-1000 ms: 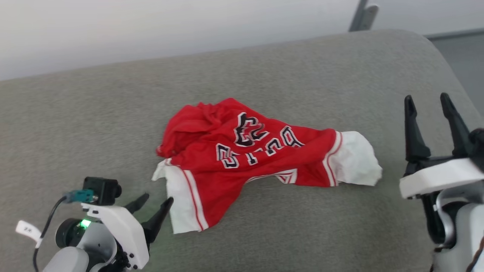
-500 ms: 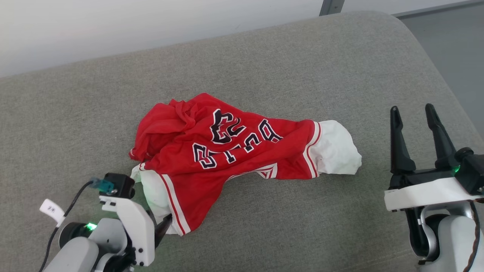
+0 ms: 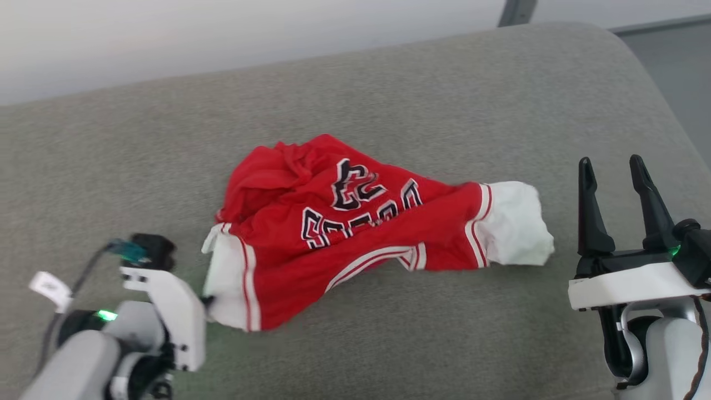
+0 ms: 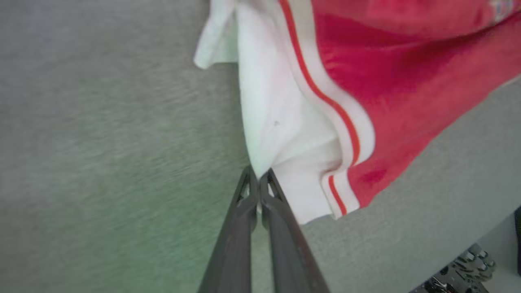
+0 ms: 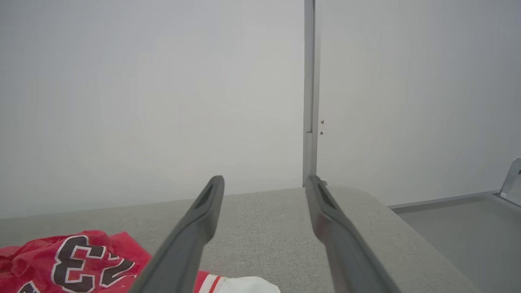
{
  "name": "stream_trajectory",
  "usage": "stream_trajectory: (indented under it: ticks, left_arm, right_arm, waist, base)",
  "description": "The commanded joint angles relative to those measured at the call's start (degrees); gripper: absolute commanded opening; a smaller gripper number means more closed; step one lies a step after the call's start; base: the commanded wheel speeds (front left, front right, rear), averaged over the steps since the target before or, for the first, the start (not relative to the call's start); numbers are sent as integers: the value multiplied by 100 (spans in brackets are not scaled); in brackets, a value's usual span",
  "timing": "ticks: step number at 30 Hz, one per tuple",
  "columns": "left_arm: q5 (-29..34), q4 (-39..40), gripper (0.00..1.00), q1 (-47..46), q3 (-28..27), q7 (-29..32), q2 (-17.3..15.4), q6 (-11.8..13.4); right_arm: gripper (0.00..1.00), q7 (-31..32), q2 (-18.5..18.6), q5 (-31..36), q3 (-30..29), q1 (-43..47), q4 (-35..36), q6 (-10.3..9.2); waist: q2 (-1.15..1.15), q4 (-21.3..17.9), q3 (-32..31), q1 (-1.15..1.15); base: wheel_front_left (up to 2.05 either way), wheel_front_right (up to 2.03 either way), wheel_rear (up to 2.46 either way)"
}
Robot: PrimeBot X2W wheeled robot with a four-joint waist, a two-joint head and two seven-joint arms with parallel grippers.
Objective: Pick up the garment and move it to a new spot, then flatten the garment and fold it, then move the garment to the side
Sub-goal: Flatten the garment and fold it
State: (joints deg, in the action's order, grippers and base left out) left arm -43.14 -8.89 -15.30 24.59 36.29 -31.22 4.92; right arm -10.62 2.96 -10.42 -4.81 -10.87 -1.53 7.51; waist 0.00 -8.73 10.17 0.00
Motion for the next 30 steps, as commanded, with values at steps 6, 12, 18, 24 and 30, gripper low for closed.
stream_trajectory:
  ticks: [6,12,18,24,30]
  left_arm:
    - [-117,509,0,298,-572,-103,-573,347]
    - [-165,818,0,719,-1012,-25,-1054,684]
    - [-369,601,0,1068,-1015,3,-978,650]
    - [-533,285,100,981,-878,-42,-776,395]
    - [-617,239,100,734,-892,261,-941,305]
  right_arm:
    - [100,42,-4,89,-78,85,25,-4]
    - [100,136,-3,90,-98,130,21,-4]
    - [100,196,-3,79,-67,147,-48,-4]
    - [100,255,-3,32,-49,178,-103,-4]
    - [100,318,-3,-11,-54,211,-29,-4]
  waist:
    - [0,371,-92,0]
    - [0,651,-170,0]
    - [0,809,-213,0]
    - [0,859,-251,0]
    - [0,851,-256,0]
  base:
    - [0,0,0]
    - [0,0,0]
    - [0,0,0]
    - [0,0,0]
    - [0,0,0]
